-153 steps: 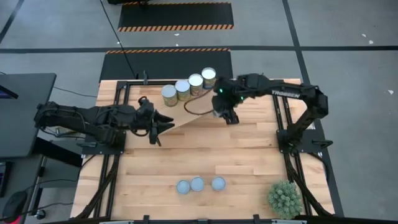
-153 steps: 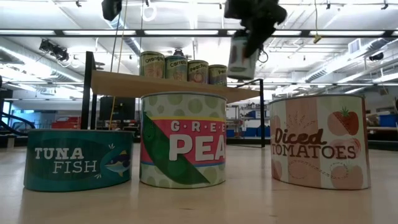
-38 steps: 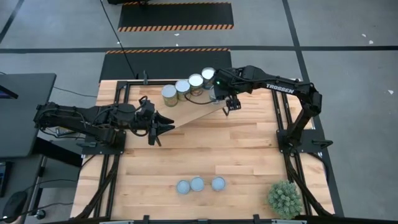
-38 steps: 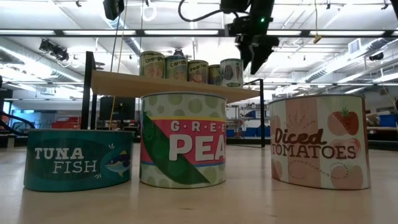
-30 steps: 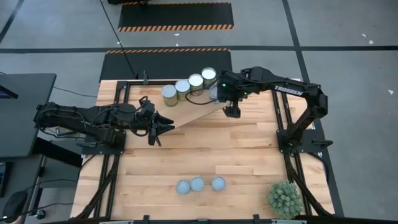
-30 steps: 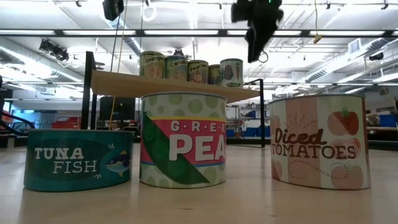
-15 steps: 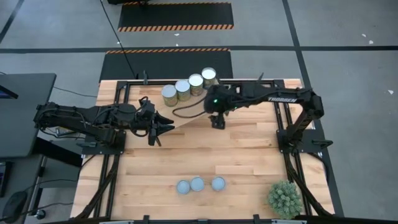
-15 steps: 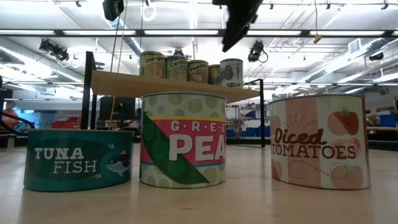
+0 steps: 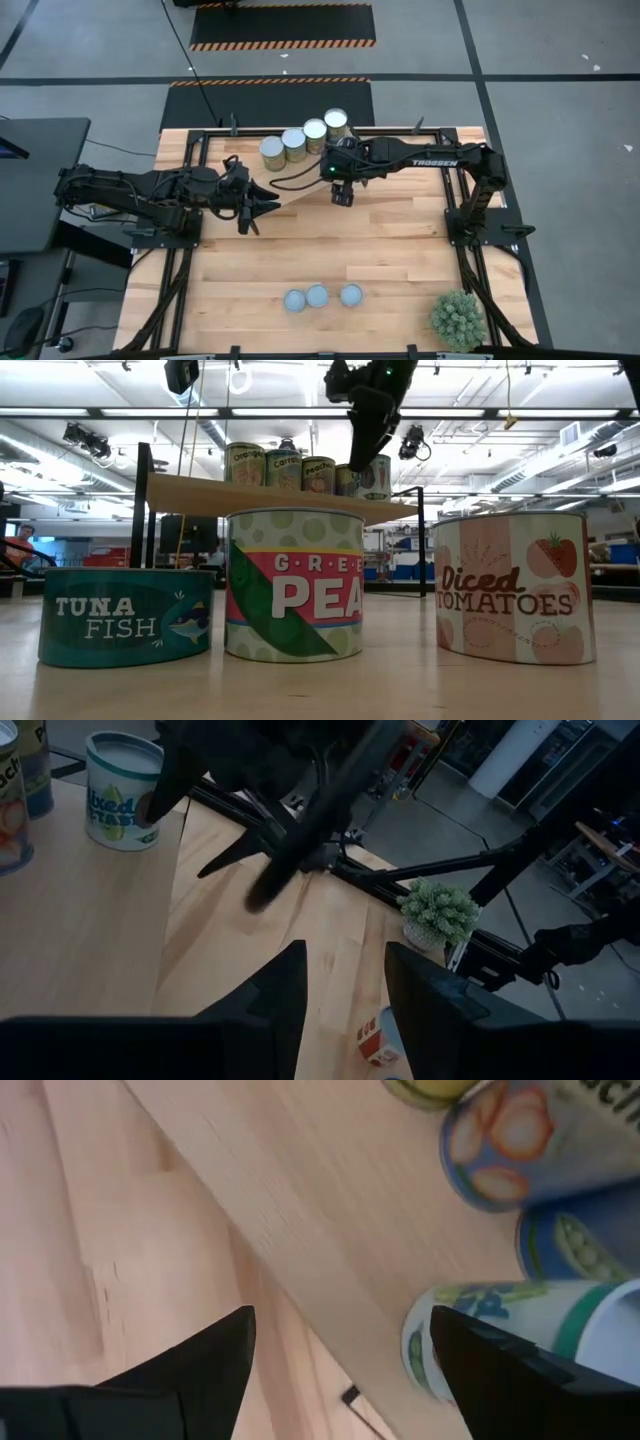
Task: Pick and place cans onto a shelf
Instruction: Put the canned mixed vegetables on the shelf, then put the canned diced tomatoes on the shelf
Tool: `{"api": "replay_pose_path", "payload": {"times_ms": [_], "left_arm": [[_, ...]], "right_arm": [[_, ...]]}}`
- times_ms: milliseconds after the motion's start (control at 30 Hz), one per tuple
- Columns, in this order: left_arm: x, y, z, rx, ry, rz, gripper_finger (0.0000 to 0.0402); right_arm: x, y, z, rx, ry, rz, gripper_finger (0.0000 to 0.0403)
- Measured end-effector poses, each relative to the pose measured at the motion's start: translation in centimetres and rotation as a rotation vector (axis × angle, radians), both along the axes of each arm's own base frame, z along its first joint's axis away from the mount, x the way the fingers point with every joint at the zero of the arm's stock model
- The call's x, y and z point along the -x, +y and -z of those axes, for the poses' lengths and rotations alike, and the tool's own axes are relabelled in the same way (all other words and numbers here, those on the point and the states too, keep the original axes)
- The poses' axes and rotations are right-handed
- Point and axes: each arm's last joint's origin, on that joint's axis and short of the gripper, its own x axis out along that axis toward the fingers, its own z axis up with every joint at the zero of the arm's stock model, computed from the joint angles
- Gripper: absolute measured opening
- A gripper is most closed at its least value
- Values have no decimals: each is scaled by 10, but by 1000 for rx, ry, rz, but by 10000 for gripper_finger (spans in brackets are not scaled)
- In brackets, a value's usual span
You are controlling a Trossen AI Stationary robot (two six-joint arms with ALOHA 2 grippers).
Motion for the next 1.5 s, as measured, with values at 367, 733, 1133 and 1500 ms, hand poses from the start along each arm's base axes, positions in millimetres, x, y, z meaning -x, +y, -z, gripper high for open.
{"api": "replay_pose_path", "payload": {"times_ms": [367, 733, 1133, 1500], "left_arm": [[0, 0, 1, -1, 7, 1, 141], [0, -1, 1, 4, 8, 19, 141], [0, -3, 2, 24, 21, 87, 141], [1, -3, 3, 80, 33, 94, 141]], "right_arm": [[6, -20, 2, 33, 72, -25, 307], [9, -13, 0, -40, 83, -103, 306], [5, 80, -8, -260, -22, -250, 306], [14, 158, -2, -322, -91, -283, 315]]}}
